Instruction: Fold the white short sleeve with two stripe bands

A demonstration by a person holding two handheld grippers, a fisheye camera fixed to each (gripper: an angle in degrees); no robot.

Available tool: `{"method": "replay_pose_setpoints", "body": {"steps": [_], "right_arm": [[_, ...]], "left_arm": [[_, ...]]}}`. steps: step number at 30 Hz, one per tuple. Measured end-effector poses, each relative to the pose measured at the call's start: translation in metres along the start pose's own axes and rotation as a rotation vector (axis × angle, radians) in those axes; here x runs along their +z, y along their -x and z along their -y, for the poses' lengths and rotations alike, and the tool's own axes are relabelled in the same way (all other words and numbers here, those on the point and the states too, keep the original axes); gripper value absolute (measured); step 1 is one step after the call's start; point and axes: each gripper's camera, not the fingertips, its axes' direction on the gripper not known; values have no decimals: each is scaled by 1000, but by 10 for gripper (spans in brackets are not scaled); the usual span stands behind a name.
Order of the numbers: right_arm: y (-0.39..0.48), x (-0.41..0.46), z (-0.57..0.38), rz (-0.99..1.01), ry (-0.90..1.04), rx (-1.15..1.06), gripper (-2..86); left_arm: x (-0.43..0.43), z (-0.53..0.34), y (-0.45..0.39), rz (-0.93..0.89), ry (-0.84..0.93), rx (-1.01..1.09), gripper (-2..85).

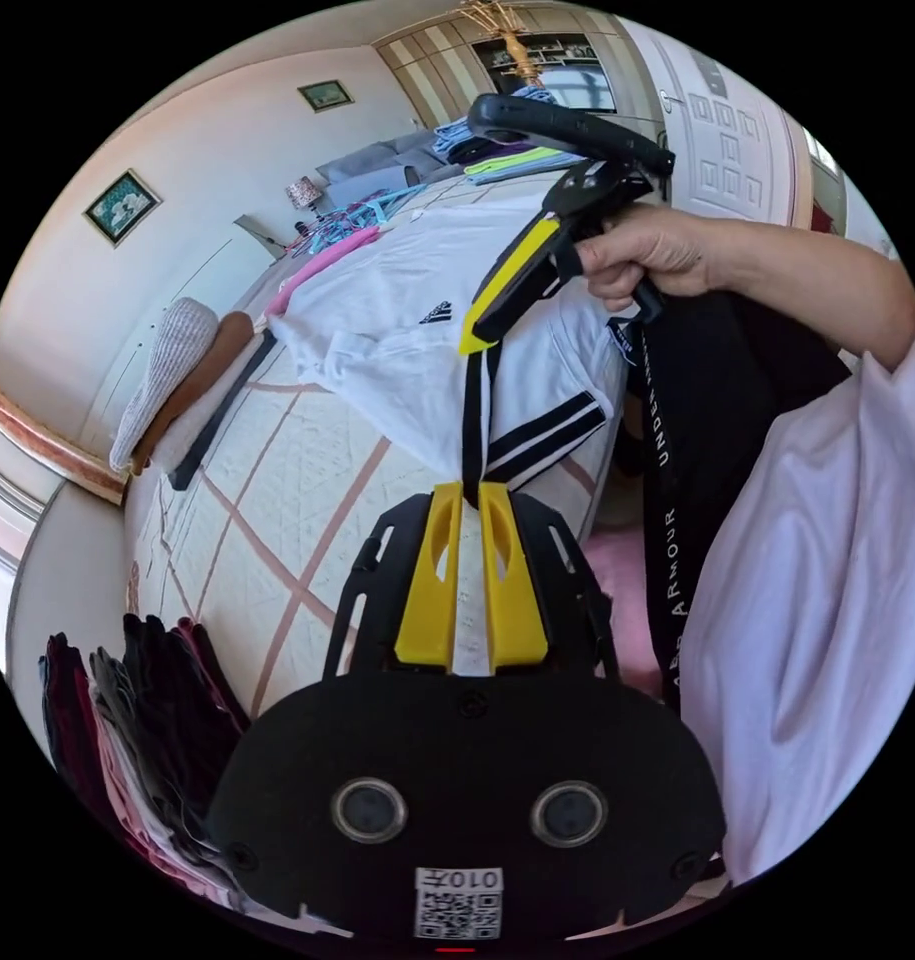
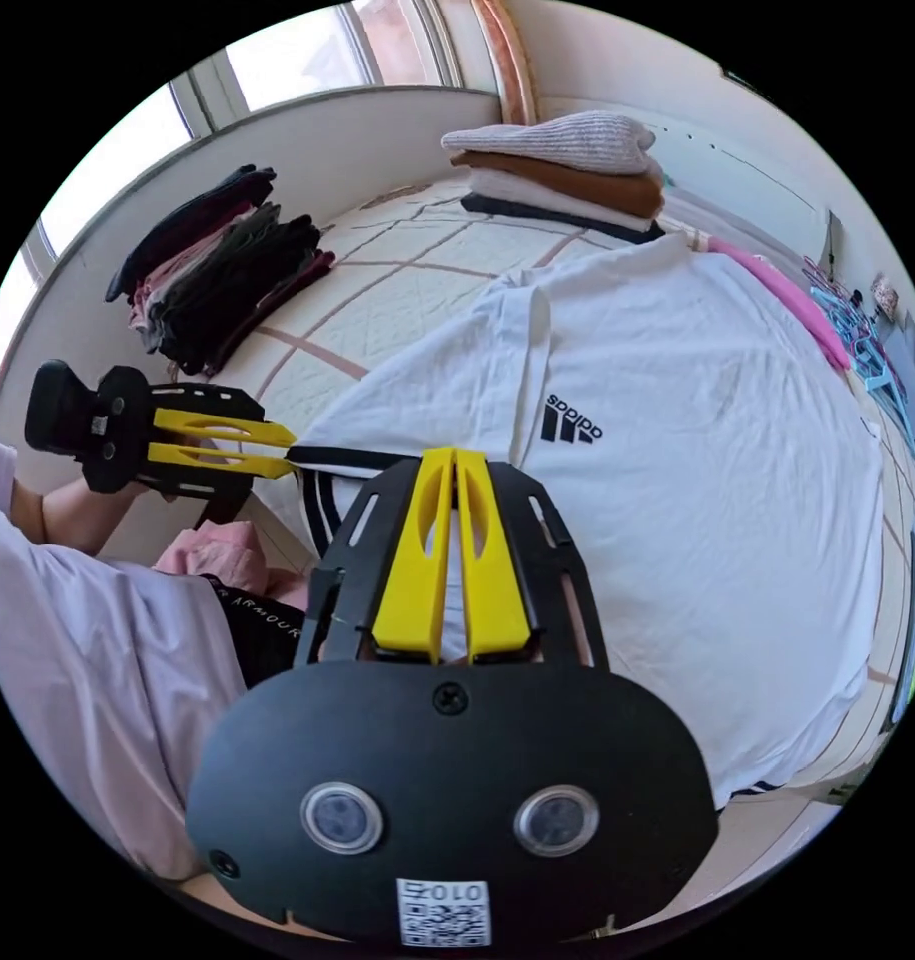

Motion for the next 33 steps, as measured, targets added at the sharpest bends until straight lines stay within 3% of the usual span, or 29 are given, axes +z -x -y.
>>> {"method": "replay_pose_setpoints", "body": {"steps": [3, 6, 8, 11, 14, 17, 25, 29, 33], "right_arm": [[-13, -21, -2, -12, -8, -18, 43], [-42, -84, -29, -45, -186, 72, 52], [-84, -137, -75, -169, -290, 261, 67], [-146, -196, -159, -173, -463, 543, 75], [-206, -231, -235, -259, -482, 880, 80], [-263, -236, -283, -101, -466, 1050, 89], [-334, -222, -317, 128, -419, 1209, 104], [-350, -219, -327, 211, -446, 1257, 102], [-358, -231, -325, 200, -470, 1275, 103]], "left_arm": [[-3, -1, 13, -107, -6, -46, 53], [-15, -9, 32, -240, -62, -111, 65], [-21, -17, 45, -270, -95, -172, 69], [-19, -24, 62, -260, -75, -256, 72], [-19, -9, 63, -190, -83, -218, 72], [-17, 22, 54, -179, -102, -123, 71], [16, 35, 44, -126, 80, -29, 72], [16, 18, 51, -156, 96, -72, 75], [2, 2, 69, -225, 4, -167, 75]]}}
